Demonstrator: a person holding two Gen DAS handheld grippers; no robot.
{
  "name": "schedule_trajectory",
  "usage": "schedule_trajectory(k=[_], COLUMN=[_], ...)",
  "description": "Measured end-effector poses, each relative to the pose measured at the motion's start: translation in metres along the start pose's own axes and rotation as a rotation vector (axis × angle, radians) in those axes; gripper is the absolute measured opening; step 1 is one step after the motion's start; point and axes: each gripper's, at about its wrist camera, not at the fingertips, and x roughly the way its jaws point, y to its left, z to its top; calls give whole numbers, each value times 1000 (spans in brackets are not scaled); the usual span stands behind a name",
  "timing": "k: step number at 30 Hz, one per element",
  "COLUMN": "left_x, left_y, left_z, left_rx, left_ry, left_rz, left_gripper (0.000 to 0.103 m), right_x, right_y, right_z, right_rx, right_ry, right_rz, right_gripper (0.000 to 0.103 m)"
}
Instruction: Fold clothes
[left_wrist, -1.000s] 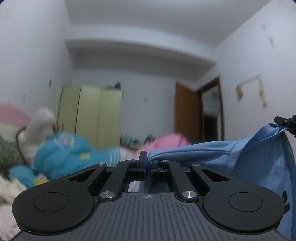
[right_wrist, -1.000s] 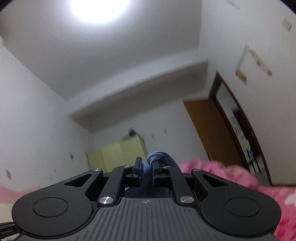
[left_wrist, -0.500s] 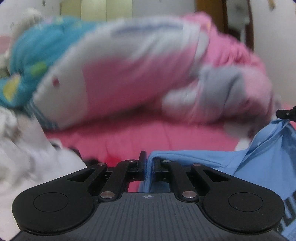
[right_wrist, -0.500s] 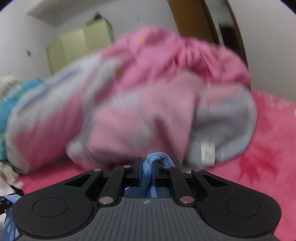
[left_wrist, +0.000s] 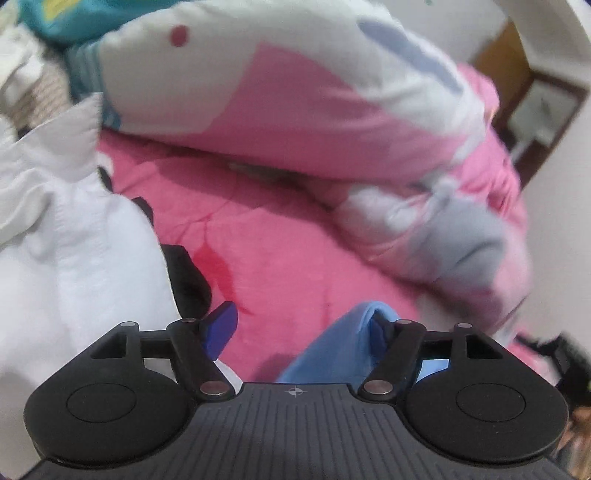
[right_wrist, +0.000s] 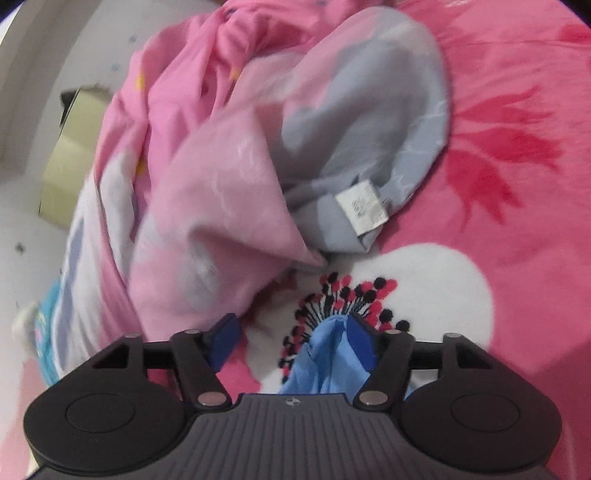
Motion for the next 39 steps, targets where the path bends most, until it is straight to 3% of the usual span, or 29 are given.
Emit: schedule_trajectory(k=[2,5,10,13,16,20,25,28,32,39], left_x=[-22,-42,-45,-52,-85,-156,-240,-271,-291,-295], left_y=[-2,-6,-6,-11,-18,-33,-25,-12,5,24], left_z=[2,4,7,5,-4,-35,-99,-142,-194,-251], left_rx=[-11,3,-45,-40,1,129,187,179,144,130], left_ry=[-15,-1,30,24,13,22,65,87,108,143], left_rz=[-10,-6,24,54,12,-47,-96,-98,-98,-30], left_gripper=[77,96,98,97,97,97,97,96,89,61], right_x=[-22,-60,-120,-166,-219,-305,-385,-412,-433,-444], right_y=[8,21,43,45,43,21,-32,-66,-99,-117], right_z=[-1,-1,4,-16,-42,-83,-139,-164,-187,-200], right_rx=[13,15,-16,-48,-106,-205,-278,-235,-192,-179], right_ry=[-3,-6,-1,43,106,148,123,111,51,-7], right_rz=[5,22,50,95,151,166,7,-47,-106,-136], right_gripper=[69,70,71,71,71,76,76,76,76,63])
